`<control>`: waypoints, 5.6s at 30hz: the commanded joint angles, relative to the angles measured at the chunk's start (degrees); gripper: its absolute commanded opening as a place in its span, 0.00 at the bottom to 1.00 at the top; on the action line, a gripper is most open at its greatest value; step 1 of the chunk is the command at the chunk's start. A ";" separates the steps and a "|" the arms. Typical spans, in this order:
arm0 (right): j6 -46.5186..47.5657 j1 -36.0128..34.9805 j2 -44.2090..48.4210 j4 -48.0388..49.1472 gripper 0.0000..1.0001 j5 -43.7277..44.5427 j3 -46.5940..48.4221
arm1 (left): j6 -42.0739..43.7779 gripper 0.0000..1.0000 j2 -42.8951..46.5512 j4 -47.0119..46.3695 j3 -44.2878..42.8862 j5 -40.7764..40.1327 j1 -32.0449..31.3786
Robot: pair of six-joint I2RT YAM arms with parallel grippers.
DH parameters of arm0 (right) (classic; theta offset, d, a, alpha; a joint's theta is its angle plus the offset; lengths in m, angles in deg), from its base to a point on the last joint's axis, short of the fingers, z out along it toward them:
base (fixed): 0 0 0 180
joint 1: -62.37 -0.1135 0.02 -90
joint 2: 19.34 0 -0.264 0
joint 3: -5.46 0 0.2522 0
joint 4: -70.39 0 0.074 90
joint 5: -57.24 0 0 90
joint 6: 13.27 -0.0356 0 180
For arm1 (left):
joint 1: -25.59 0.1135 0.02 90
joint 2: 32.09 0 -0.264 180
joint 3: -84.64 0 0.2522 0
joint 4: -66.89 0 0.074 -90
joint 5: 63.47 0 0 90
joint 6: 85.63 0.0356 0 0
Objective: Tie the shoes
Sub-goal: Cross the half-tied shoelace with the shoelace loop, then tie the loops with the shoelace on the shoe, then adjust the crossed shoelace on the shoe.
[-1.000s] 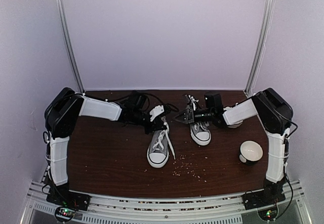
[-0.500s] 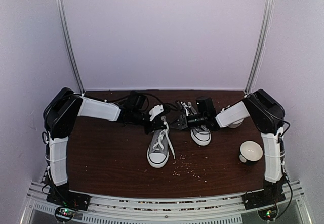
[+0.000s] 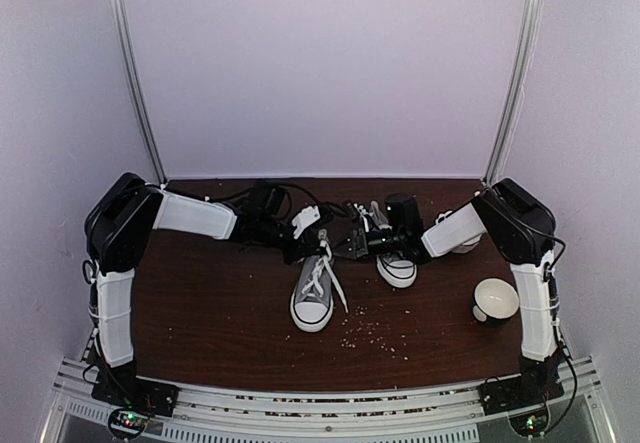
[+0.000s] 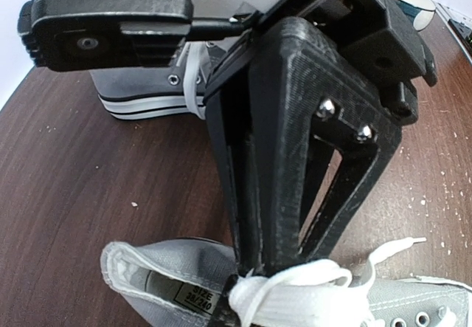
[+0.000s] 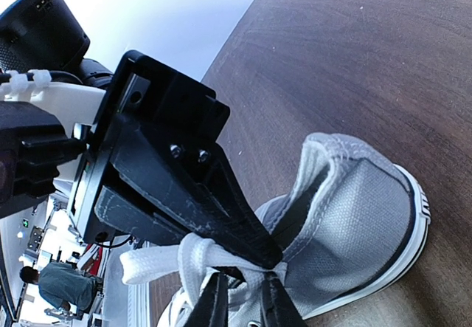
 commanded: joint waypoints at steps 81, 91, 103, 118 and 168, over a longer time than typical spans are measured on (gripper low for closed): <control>12.29 -1.98 6.42 -14.03 0.00 3.57 1.80 | 9.70 0.17 5.73 10.52 -5.71 -6.51 -3.77; 13.86 -1.18 9.22 -16.67 0.00 7.10 -0.69 | 0.37 0.00 8.25 3.11 1.01 -2.37 0.02; 14.87 -0.27 10.93 -19.21 0.00 9.59 -2.80 | -3.30 0.00 9.24 3.58 6.01 -2.27 1.86; 21.05 0.23 12.74 -28.03 0.00 11.54 -2.17 | -5.80 0.00 10.55 2.41 10.25 -1.75 3.88; 28.04 -0.93 16.61 -40.37 0.34 20.92 5.64 | -7.75 0.01 10.23 0.80 15.26 -0.74 7.22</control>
